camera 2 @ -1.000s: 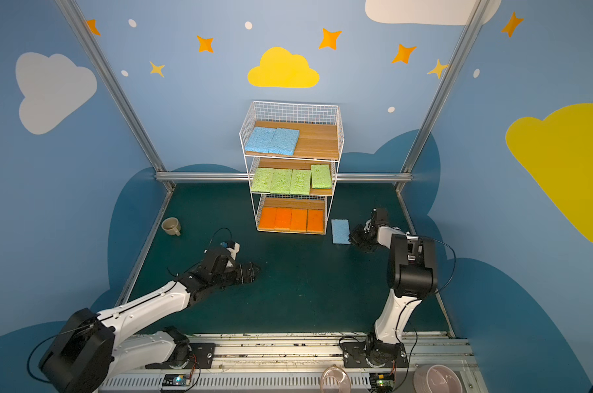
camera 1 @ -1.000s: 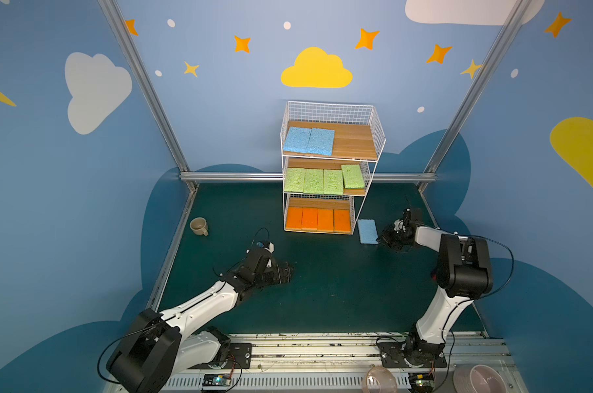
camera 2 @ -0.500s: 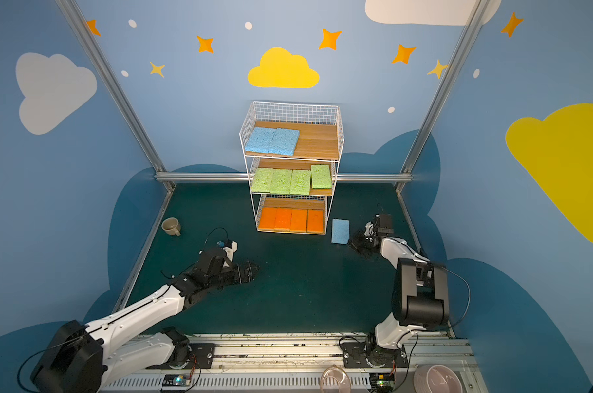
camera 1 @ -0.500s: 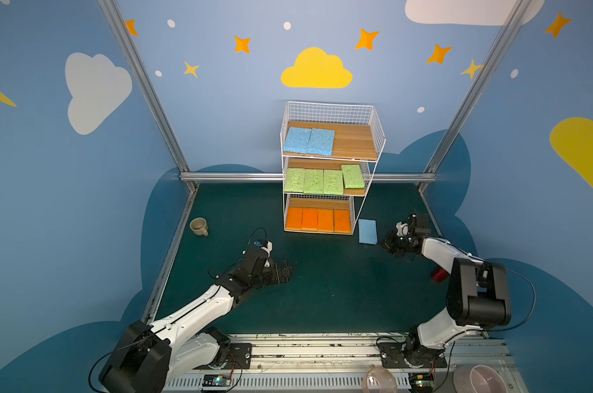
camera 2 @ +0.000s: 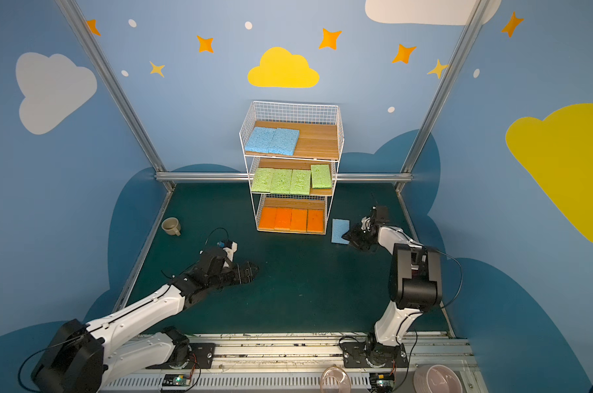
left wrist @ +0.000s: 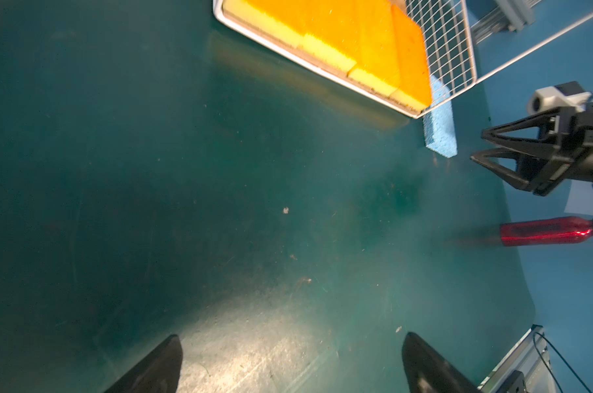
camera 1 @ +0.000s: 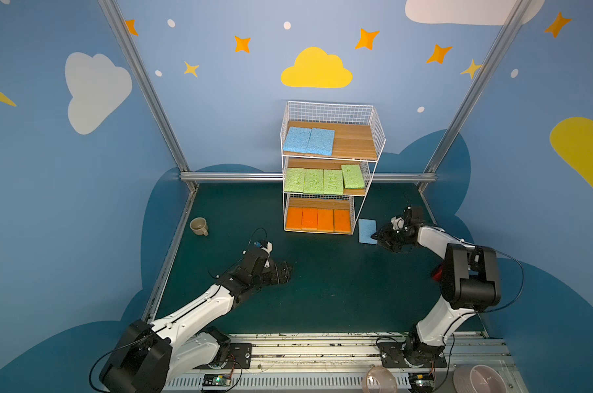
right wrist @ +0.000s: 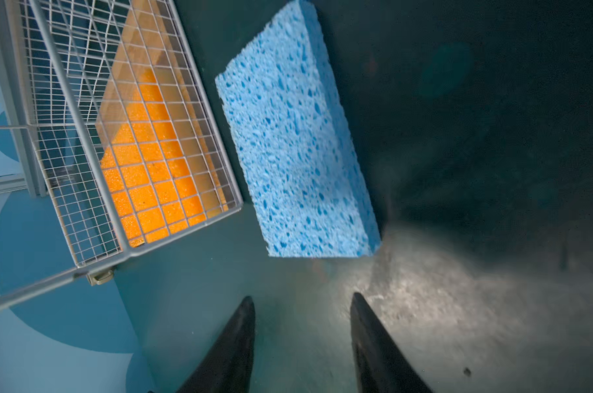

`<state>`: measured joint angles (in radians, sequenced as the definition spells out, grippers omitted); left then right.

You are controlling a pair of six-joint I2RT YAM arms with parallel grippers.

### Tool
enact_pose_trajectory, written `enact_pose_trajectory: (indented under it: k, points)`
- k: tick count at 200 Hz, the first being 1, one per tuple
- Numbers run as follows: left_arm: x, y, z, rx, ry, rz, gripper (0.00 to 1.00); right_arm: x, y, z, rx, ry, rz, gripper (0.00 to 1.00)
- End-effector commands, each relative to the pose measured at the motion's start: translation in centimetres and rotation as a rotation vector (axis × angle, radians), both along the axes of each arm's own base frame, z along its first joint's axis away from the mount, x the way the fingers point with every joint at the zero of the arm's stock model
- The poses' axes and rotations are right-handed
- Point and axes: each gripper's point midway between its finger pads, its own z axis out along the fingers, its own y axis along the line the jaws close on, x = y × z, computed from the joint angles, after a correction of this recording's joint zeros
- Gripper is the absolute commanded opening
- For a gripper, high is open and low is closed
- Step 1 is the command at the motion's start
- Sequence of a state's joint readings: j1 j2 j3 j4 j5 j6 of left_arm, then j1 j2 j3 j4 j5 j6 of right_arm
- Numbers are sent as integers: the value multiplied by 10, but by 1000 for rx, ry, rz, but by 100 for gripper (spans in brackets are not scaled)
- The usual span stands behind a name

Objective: Place and organize the cleaning sponges onto the shelf

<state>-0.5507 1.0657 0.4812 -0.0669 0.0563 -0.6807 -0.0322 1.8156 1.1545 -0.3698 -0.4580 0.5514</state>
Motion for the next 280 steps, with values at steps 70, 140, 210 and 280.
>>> enact_pose_trajectory:
  k: [70,140,210,280]
  points:
    - [4,2,-14,38,31,-1,100,9,-9,-37,-68,116,38,45]
    - [4,3,-13,37,39,1,100,9,2,-42,-22,127,50,0]
    - [-1,7,-2,29,17,5,100,-29,9,-9,5,61,57,0]
    - [-2,8,-4,41,13,3,100,-129,78,1,13,18,234,0]
